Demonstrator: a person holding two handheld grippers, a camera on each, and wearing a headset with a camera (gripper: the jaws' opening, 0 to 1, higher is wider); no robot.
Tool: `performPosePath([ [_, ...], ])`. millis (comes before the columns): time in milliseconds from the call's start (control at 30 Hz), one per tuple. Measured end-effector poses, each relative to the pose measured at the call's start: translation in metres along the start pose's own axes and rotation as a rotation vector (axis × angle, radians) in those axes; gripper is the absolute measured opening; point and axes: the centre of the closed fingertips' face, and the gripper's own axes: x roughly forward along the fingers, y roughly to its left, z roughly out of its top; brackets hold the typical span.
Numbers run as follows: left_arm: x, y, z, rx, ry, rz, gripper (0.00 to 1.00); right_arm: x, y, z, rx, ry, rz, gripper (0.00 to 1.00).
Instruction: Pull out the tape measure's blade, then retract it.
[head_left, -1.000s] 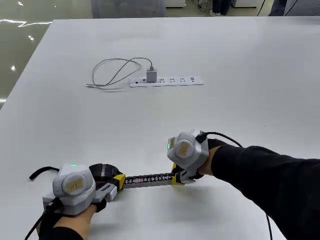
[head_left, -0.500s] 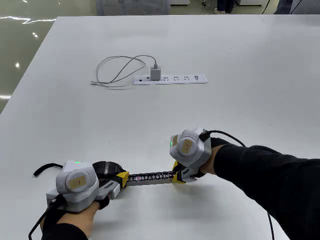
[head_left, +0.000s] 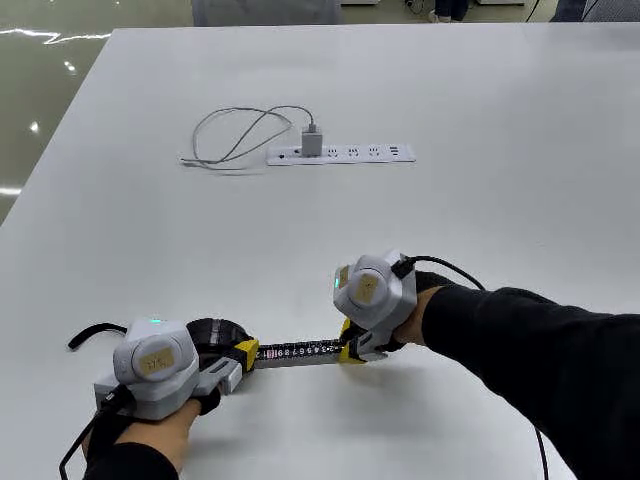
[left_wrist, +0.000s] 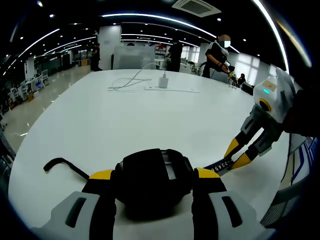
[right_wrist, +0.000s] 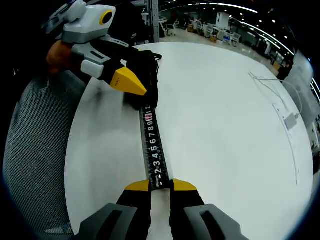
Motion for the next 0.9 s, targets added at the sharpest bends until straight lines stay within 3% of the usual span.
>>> performPosePath([
  [433, 0.000, 0.000, -0.001, -0.007, 0.005, -0.003, 0.56, 0.004, 0.003, 0.009, 0.008, -0.045, -0.009, 0.10],
  [900, 0.000, -0.001, -0.001, -0.007, 0.003, -0.007, 0.56, 0.007, 0.004, 0.015, 0.007, -0.051, -0.006, 0.10],
])
